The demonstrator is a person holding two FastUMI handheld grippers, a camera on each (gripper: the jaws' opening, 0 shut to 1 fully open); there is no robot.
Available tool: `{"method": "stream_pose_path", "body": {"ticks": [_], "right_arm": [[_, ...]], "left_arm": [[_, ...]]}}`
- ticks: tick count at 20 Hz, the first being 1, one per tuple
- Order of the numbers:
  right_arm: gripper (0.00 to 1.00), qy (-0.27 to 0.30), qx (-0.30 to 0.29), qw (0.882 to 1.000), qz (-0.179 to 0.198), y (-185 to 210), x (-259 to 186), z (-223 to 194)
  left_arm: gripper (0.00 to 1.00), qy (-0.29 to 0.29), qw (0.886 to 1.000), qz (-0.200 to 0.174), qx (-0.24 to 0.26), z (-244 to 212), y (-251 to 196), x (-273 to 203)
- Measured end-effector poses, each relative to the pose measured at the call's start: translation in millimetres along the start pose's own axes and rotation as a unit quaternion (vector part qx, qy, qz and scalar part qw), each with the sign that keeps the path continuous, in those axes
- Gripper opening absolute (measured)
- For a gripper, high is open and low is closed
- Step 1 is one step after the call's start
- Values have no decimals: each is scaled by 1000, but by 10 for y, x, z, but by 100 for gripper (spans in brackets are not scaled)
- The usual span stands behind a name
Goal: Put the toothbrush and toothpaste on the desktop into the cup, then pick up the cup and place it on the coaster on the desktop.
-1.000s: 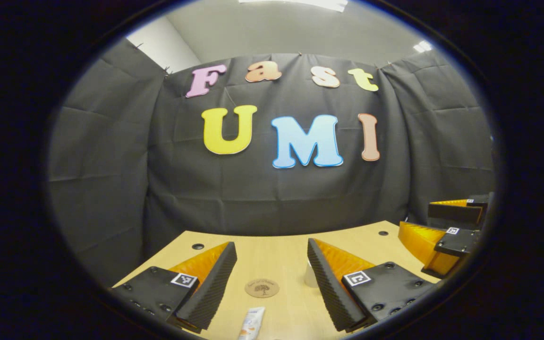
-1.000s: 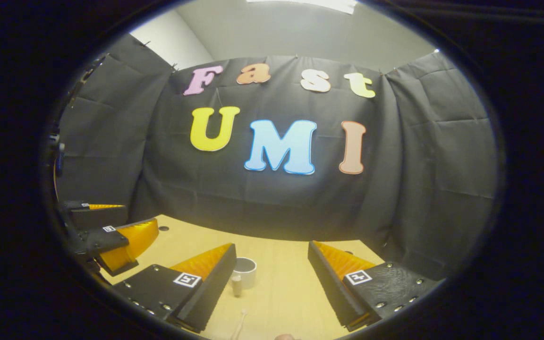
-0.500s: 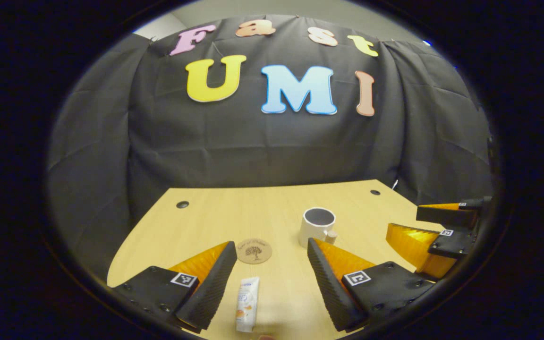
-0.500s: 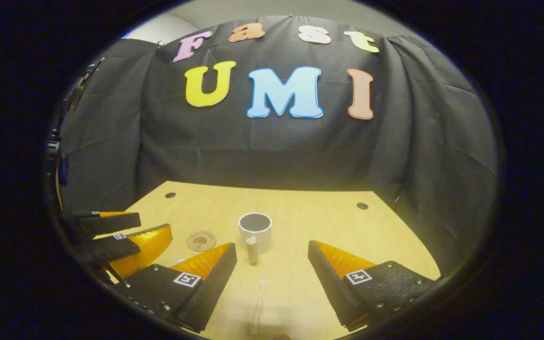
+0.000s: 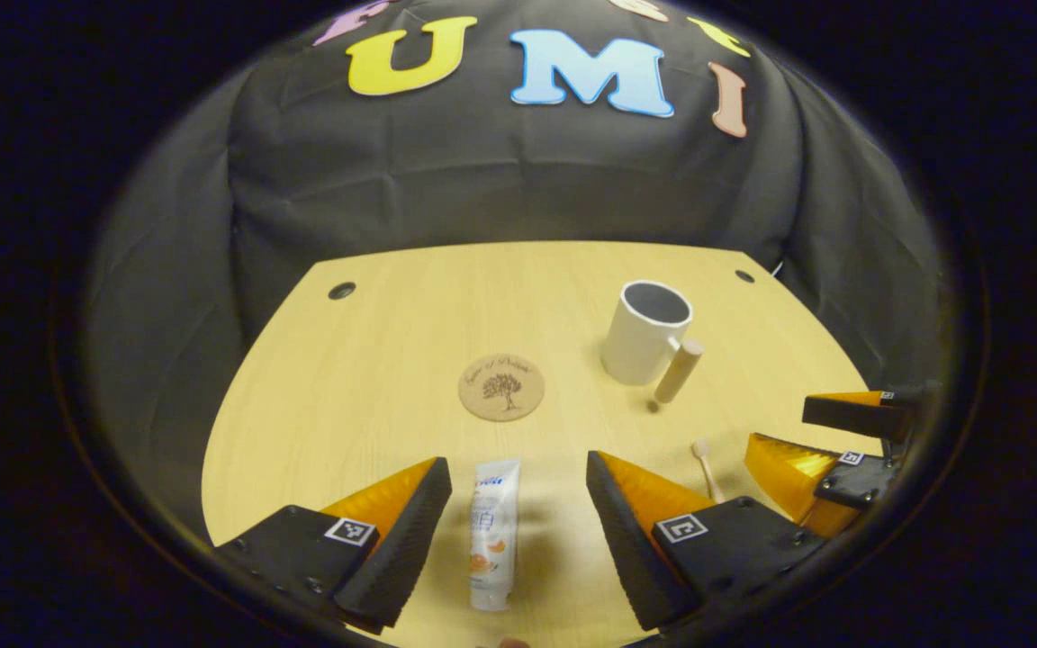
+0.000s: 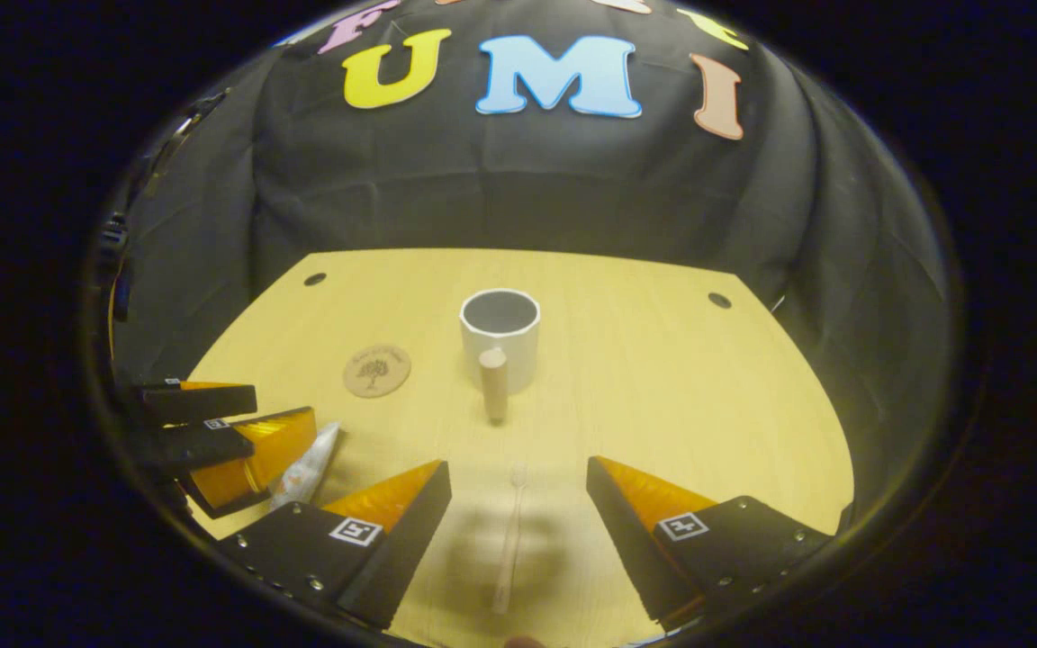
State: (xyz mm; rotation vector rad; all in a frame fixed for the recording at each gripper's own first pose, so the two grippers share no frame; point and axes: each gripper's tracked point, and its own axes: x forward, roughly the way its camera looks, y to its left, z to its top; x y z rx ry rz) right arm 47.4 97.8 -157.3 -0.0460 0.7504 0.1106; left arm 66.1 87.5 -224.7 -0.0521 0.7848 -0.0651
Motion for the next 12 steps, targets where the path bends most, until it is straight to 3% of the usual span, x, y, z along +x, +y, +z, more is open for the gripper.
{"method": "stream_pose_path", "body": {"ticks": [7, 12], "right_arm": [[97, 117, 6, 993, 7, 46, 169, -397], [97, 195, 21, 980, 21, 142, 288, -737]], "left_arm": [[99, 115, 993, 2, 4, -511, 157, 302], [100, 166, 986, 2, 8, -703, 226, 391]]}}
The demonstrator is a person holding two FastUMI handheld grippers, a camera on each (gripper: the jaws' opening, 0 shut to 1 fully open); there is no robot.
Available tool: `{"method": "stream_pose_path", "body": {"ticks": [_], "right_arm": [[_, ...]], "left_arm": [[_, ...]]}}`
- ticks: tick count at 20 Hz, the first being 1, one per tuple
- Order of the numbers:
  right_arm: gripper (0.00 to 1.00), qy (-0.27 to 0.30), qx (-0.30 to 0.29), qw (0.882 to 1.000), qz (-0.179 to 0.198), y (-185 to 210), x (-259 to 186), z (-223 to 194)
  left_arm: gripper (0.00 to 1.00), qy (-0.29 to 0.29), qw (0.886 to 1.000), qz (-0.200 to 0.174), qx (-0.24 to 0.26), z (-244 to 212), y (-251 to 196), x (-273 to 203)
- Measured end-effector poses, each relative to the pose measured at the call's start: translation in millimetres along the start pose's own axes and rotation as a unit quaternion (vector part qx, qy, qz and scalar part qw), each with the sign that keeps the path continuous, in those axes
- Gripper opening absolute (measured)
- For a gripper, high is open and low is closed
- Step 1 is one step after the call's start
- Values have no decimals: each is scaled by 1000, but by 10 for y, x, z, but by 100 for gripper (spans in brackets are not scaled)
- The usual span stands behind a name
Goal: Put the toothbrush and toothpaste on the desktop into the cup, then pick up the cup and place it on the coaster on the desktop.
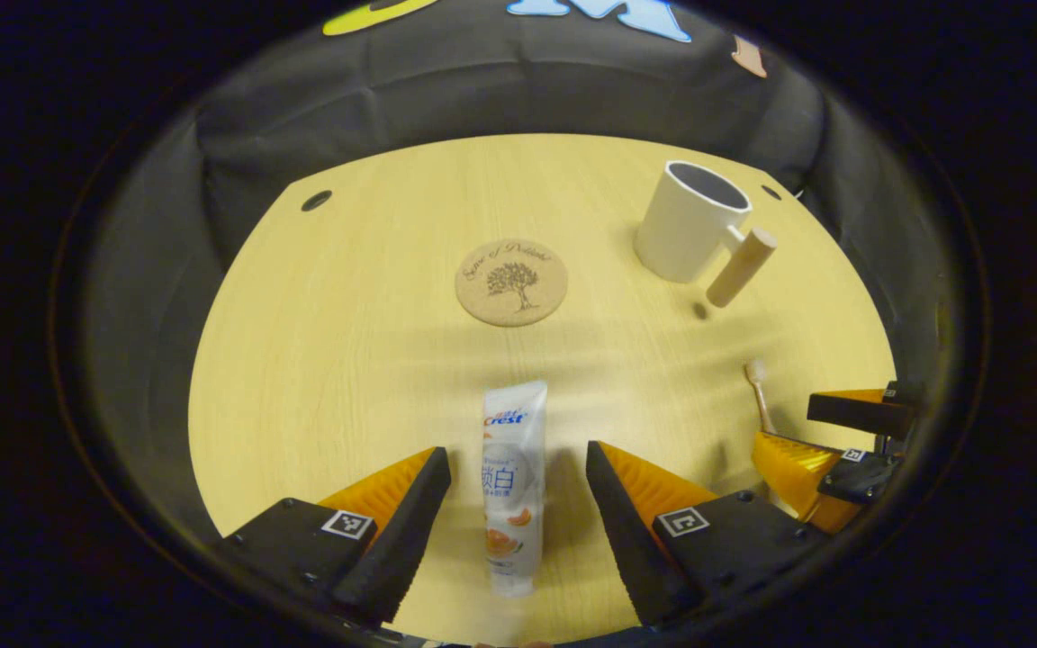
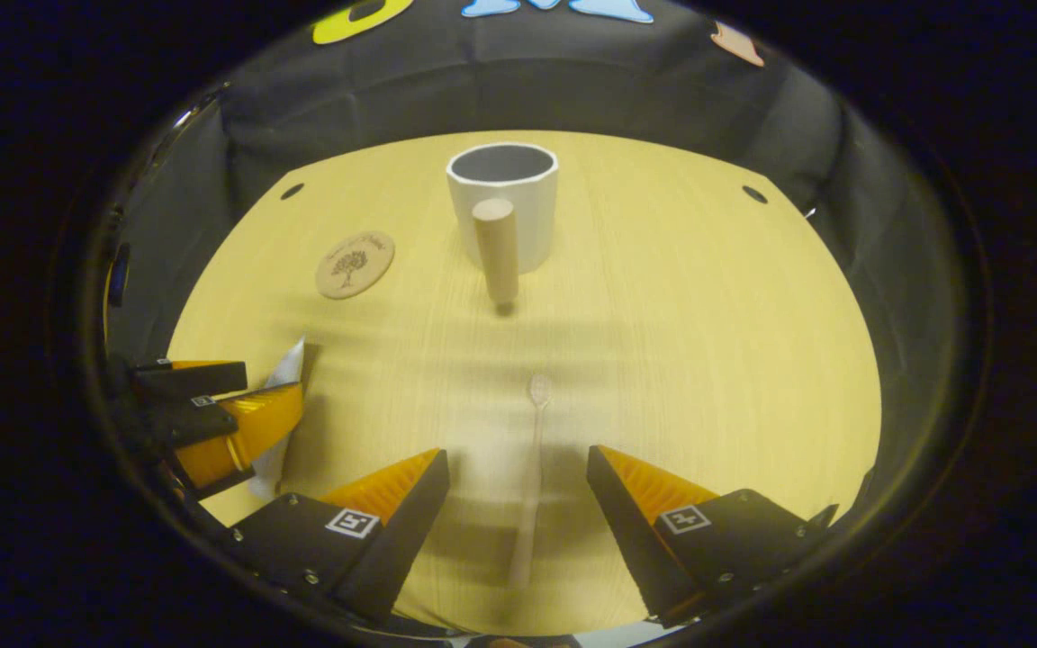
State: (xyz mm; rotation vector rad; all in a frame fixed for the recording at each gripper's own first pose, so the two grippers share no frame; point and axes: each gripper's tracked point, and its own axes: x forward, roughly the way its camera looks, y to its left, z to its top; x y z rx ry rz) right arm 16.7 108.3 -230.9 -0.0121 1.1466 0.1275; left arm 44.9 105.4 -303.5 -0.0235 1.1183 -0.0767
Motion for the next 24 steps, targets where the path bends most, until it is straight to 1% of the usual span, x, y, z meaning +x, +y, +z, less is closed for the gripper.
{"method": "stream_pose_path", "body": {"ticks": [1, 4, 6, 7, 8, 9, 10, 11, 12, 13, 14, 15, 16, 17, 18, 19, 20, 21, 22, 23, 24], "right_arm": [[97, 10, 1, 1000, 2, 5, 32, -40], [98, 35, 1, 999, 4, -5, 85, -101], [96, 56, 3, 998, 7, 15, 134, -165], [95, 67, 6, 998, 8, 13, 129, -194], [88, 77, 9, 997, 12, 31, 143, -238], [87, 81, 6, 997, 5, 16, 139, -251], [82, 82, -2, 997, -1, -12, 165, -250], [76, 85, -6, 996, -3, -15, 141, -255], [76, 85, -11, 996, -12, -51, 166, -252], [64, 90, -13, 996, -13, -42, 158, -260], [62, 94, -19, 995, -10, -44, 161, -273], [53, 97, -17, 995, -11, -55, 146, -292], [40, 99, -14, 995, -10, -39, 138, -306], [34, 98, -19, 995, -8, -46, 149, -311], [34, 92, -26, 995, -10, -66, 144, -297], [22, 93, -16, 996, -3, -38, 171, -310], [11, 88, -19, 996, 4, -29, 146, -288], [12, 83, -21, 996, 7, -41, 150, -278], [6, 83, -24, 996, 13, -30, 136, -285], [7, 77, -27, 996, 19, -20, 141, -271], [6, 65, -27, 997, 24, -7, 171, -241]], "left_arm": [[99, 10, 1000, -1, 0, -33, 6, 36], [99, 28, 1000, -1, 1, -105, 44, 110], [99, 49, 999, -6, -5, -203, 69, 129], [100, 54, 999, -1, -3, -229, 96, 126], [100, 51, 999, -1, 4, -215, 90, 136], [98, 53, 999, -2, 6, -211, 91, 129], [95, 52, 999, -3, 7, -217, 84, 106], [88, 52, 999, -3, 7, -213, 66, 116], [84, 52, 999, -3, 6, -198, 53, 111], [75, 52, 999, -2, 6, -198, 41, 121], [73, 50, 999, 0, 2, -190, 35, 128], [60, 49, 999, 1, 0, -185, 29, 135], [56, 49, 999, 2, 2, -185, 37, 133], [53, 48, 999, 3, -1, -189, 44, 132], [52, 46, 999, 3, -1, -180, 47, 121], [49, 46, 999, 3, 1, -185, 45, 128], [49, 44, 999, 0, 1, -184, 48, 137], [46, 41, 999, -1, 4, -180, 52, 113], [46, 27, 1000, 5, 2, -124, 81, 126], [30, 28, 1000, 0, 0, -153, 58, 133], [29, 22, 1000, 1, 2, -134, 72, 102]]}}
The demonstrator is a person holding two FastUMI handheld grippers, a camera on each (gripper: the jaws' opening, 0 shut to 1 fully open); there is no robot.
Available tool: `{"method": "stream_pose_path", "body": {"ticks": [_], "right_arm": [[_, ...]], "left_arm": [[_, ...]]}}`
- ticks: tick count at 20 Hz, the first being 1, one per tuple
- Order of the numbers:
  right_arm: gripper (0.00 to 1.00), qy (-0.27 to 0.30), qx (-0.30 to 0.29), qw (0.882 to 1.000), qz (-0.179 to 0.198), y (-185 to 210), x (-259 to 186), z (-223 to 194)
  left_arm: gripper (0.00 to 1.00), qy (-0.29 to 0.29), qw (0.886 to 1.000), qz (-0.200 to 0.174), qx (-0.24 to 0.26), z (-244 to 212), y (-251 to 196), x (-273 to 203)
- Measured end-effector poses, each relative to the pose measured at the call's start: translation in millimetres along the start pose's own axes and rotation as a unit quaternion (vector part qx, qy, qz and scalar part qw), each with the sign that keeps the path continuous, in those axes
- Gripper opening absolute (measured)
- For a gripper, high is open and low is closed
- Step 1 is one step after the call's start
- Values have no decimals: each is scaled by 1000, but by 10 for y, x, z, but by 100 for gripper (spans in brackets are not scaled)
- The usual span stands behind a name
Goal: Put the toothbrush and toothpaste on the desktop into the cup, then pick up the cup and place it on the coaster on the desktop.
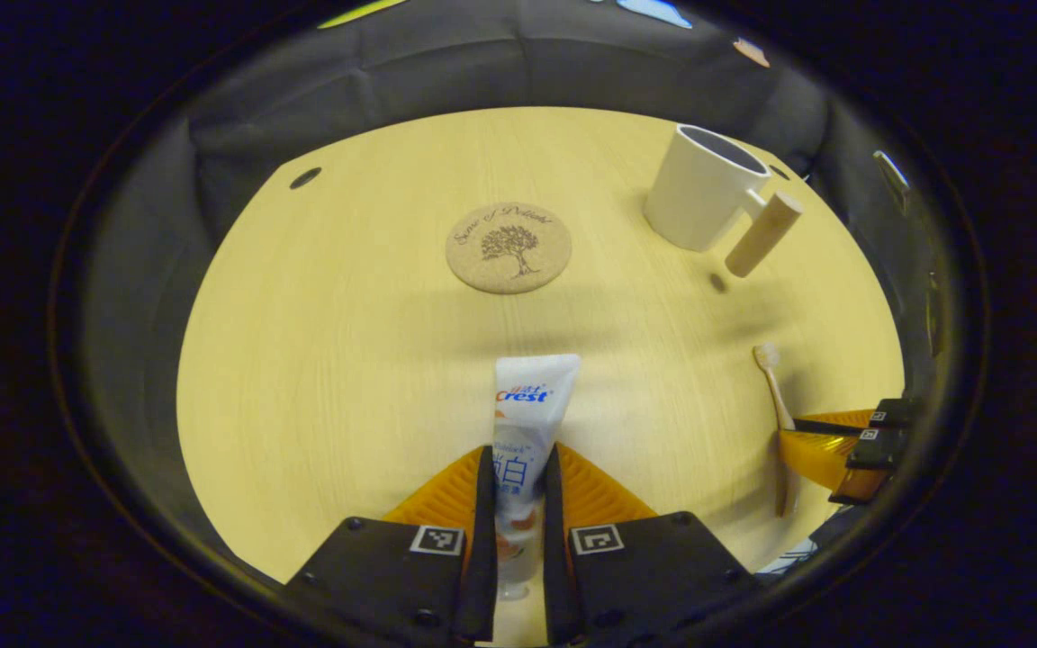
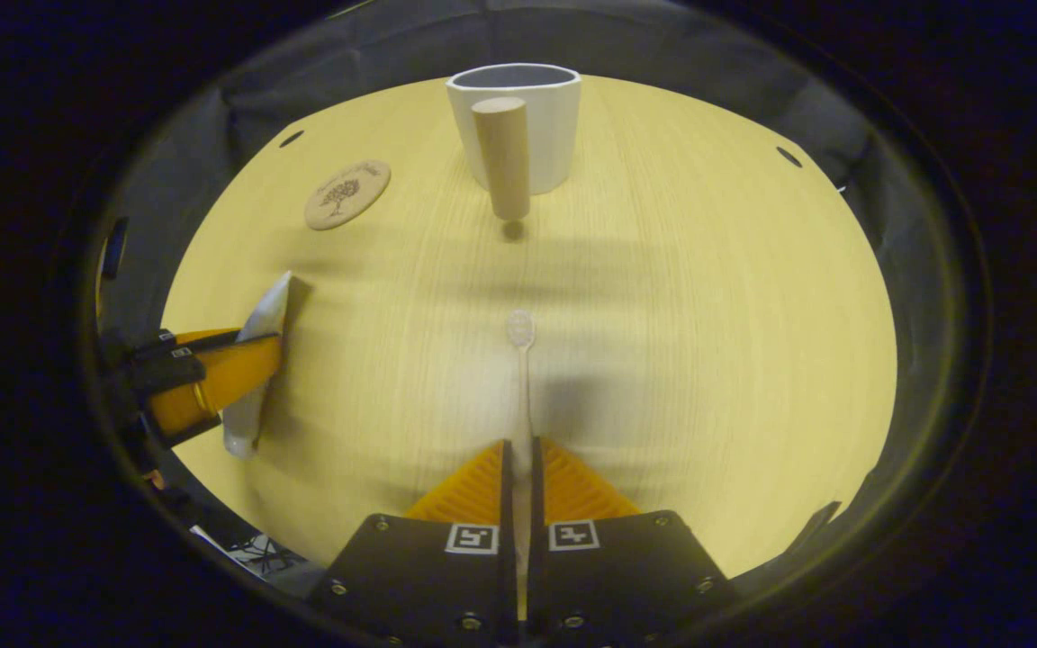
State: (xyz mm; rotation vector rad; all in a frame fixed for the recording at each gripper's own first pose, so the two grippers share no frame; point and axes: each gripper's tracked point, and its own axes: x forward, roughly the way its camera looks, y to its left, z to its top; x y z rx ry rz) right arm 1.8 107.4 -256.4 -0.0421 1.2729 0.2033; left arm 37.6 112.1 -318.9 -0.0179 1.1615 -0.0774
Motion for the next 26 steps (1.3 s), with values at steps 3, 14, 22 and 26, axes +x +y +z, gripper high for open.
{"method": "stream_pose_path", "body": {"ticks": [3, 14, 22, 26], "right_arm": [[3, -15, -7, 1000, 8, -16, -31, -14], [2, -127, 39, 988, 79, 144, -310, 251], [2, -295, 32, 949, 111, 319, -956, 736], [3, -347, 28, 931, 113, 367, -1151, 1073]], "left_arm": [[16, -15, 1000, -3, -13, 2, 24, 4], [16, -97, 995, -28, -23, 203, -69, -314], [16, -202, 976, -39, -64, 563, -56, -842], [16, -249, 965, -40, -72, 793, -27, -1071]]}}
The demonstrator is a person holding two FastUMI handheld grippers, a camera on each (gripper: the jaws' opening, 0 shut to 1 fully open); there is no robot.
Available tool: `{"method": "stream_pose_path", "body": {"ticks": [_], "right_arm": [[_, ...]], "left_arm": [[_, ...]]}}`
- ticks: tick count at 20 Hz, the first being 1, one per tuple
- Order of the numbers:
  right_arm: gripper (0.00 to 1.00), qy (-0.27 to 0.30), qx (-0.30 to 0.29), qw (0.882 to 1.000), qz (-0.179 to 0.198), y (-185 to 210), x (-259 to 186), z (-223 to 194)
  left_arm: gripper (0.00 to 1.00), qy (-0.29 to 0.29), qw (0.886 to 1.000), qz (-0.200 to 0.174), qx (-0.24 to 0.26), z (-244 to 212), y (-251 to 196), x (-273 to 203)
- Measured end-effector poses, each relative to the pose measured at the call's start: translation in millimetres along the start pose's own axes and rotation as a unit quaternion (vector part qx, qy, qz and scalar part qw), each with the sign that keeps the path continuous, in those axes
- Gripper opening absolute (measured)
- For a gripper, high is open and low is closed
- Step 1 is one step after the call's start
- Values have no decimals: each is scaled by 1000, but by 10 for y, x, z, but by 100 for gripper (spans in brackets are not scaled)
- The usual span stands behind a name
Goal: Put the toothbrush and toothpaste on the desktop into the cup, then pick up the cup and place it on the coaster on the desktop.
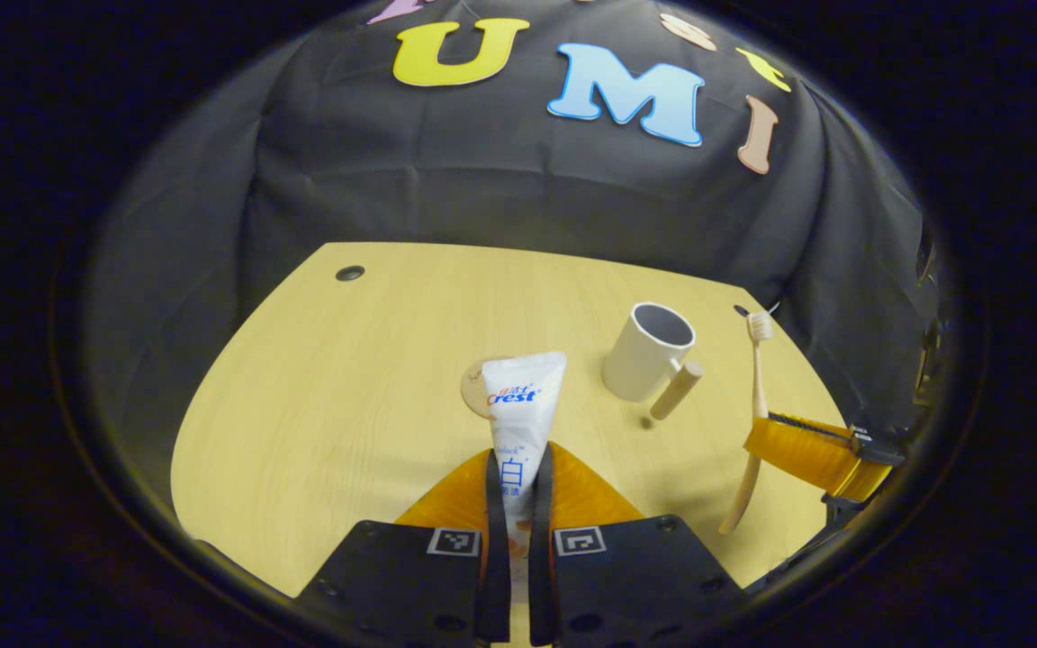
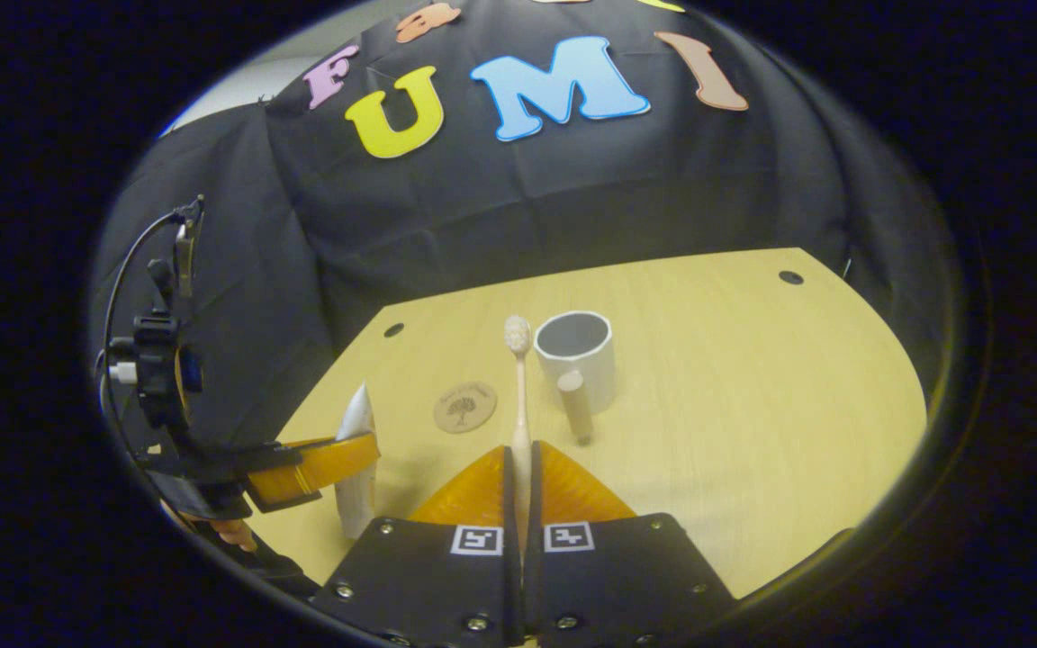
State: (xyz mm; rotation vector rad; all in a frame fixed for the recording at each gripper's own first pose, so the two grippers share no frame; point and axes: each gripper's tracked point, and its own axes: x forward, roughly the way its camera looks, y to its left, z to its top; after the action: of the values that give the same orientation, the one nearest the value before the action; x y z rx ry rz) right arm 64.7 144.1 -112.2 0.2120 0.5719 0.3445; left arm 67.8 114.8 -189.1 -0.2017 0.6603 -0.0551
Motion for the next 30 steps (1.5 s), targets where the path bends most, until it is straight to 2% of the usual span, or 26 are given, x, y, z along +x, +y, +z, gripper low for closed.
{"method": "stream_pose_path", "body": {"ticks": [6, 13, 16, 22, 30], "right_arm": [[3, -73, -14, 997, 1, -16, 232, 535], [2, -153, -29, 988, -5, -94, 548, 1189], [2, -178, -42, 983, -6, -119, 813, 1403], [3, -168, -90, 981, -48, -357, 1279, 1368], [5, -119, -137, 981, -70, -508, 1541, 1049]], "left_arm": [[16, -44, 999, -7, -2, 355, -22, 9], [16, -82, 997, -8, 1, 652, -46, 4], [16, -93, 996, -3, -5, 710, -46, -18], [16, -104, 994, 11, -18, 760, 25, -112], [16, -106, 994, 12, -19, 765, -29, -108]]}}
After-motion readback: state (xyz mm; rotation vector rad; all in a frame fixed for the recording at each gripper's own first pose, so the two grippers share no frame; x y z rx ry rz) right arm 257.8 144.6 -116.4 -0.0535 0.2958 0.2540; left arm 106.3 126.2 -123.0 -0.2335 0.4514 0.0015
